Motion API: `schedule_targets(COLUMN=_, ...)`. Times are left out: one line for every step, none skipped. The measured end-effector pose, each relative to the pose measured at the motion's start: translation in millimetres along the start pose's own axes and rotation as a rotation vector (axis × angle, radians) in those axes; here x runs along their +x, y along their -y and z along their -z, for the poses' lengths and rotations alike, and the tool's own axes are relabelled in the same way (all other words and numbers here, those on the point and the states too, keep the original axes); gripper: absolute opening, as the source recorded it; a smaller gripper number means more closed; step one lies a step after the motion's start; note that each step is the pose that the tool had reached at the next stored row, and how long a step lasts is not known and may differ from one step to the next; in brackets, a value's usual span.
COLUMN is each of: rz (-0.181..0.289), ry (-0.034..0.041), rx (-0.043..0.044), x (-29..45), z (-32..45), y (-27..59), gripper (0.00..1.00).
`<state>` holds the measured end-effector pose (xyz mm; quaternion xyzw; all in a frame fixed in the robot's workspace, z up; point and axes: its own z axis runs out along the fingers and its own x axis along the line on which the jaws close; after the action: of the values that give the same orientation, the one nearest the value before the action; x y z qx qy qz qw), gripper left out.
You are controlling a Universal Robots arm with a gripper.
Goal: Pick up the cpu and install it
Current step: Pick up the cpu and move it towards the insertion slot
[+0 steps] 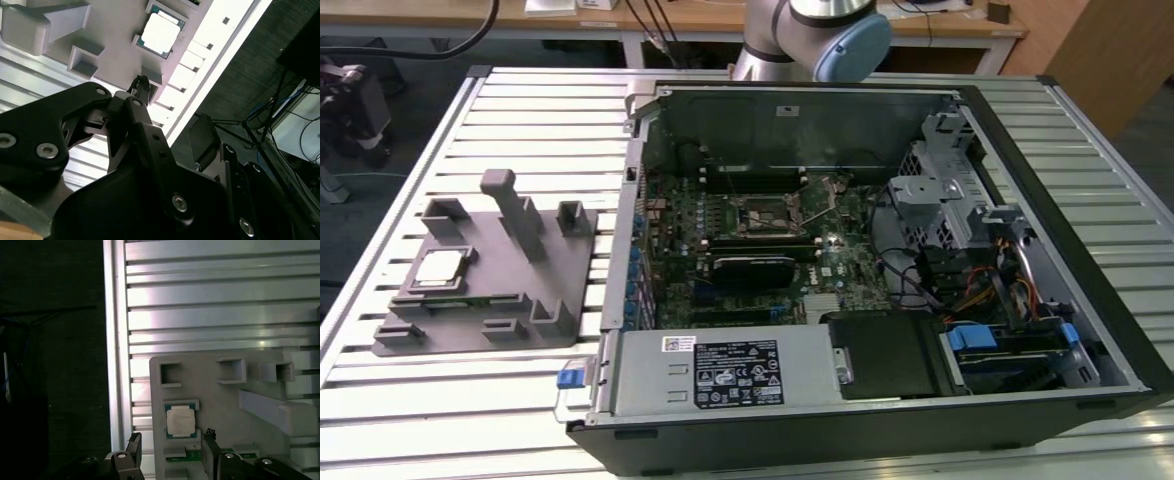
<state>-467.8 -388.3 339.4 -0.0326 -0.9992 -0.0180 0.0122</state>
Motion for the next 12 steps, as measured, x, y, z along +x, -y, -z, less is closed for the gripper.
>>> schedule_targets(rz=0.0, ry=0.0, rx=0.0, x=0.0, z=-0.6, y=0.0, gripper=0.59)
schedule_targets(rz=0.0, ry=-0.0001, rx=0.0, x=0.0, z=-1.1, y=0.0, gripper=0.59)
schedule_targets(rz=0.0, ry=-0.0001, rx=0.0, x=0.0, z=-1.6, y=0.1, gripper=0.59)
schedule_targets(rz=0.0, ry=-0.0001, rx=0.0, x=0.0, z=-2.1, y=0.1, gripper=0.59)
schedule_targets(rz=0.0, ry=-0.0002, rx=0.0, x=-0.1, z=-2.6, y=0.1, gripper=0.59)
schedule_targets(rz=0.0, ry=-0.0005, rx=0.0001, x=-0.1, z=-3.0, y=0.1, gripper=0.59)
schedule_targets(rz=0.0, ry=-0.0007, rx=0.0001, x=-0.1, z=-3.4, y=0.1, gripper=0.59)
schedule_targets(rz=0.0, ry=-0.0006, rx=0.0001, x=-0.1, z=-3.8, y=0.1, gripper=0.59)
schedule_targets(rz=0.0, ry=-0.0007, rx=0.0001, x=-0.1, z=-4.2, y=0.1, gripper=0.59)
schedule_targets(rz=0.0, ry=-0.0007, rx=0.0, x=-0.1, z=-4.5, y=0.2, gripper=0.59)
schedule_targets(rz=0.0, ry=-0.0007, rx=0.0, x=-0.1, z=-4.9, y=0.2, gripper=0.59)
schedule_targets(rz=0.0, ry=-0.0008, rx=0.0001, x=-0.1, z=-5.3, y=0.2, gripper=0.59)
